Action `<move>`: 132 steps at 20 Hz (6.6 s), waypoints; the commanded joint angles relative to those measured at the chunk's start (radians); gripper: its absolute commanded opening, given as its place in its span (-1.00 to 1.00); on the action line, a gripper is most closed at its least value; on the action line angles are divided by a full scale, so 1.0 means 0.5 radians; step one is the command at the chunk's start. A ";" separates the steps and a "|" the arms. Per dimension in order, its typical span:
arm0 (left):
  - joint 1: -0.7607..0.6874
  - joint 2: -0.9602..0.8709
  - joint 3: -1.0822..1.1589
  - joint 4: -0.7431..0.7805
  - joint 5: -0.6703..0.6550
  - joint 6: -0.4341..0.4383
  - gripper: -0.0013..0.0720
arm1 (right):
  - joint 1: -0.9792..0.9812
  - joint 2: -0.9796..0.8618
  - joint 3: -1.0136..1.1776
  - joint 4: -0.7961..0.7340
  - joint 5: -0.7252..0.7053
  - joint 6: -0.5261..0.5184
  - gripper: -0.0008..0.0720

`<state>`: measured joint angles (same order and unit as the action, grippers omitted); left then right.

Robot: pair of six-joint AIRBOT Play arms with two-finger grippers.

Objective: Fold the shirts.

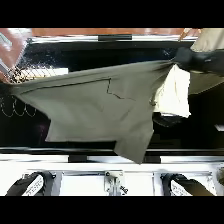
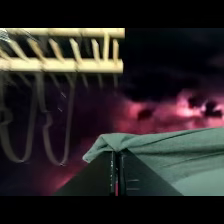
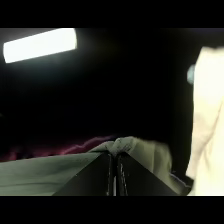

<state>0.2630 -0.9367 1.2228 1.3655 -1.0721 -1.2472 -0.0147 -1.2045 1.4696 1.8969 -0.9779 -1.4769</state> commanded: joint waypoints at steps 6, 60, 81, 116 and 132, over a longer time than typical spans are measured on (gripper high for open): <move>-0.394 -1.079 0.358 -0.008 0.626 -0.007 -0.87 | 0.000 -0.820 0.000 0.324 0.831 -0.045 -0.81; 0.161 -0.951 -0.577 -0.549 -0.253 0.169 -0.87 | 0.000 -0.523 -1.228 0.426 0.135 -0.269 0.50; 0.233 1.218 0.600 -0.332 0.511 -0.340 -0.87 | -0.002 1.426 0.175 0.340 0.280 -0.467 -0.82; -0.275 -1.222 0.184 -0.235 0.839 -0.170 -0.87 | 0.000 -0.679 -0.382 0.743 0.439 -0.709 -0.81; -0.161 -1.156 0.121 -0.073 -0.214 0.044 -0.87 | 0.127 -0.444 -0.690 0.377 -0.476 -0.312 -0.82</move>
<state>0.1791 -1.5051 1.2942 1.3224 -1.1080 -1.2301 0.0113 -1.4307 1.1770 2.1117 -1.1538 -1.6661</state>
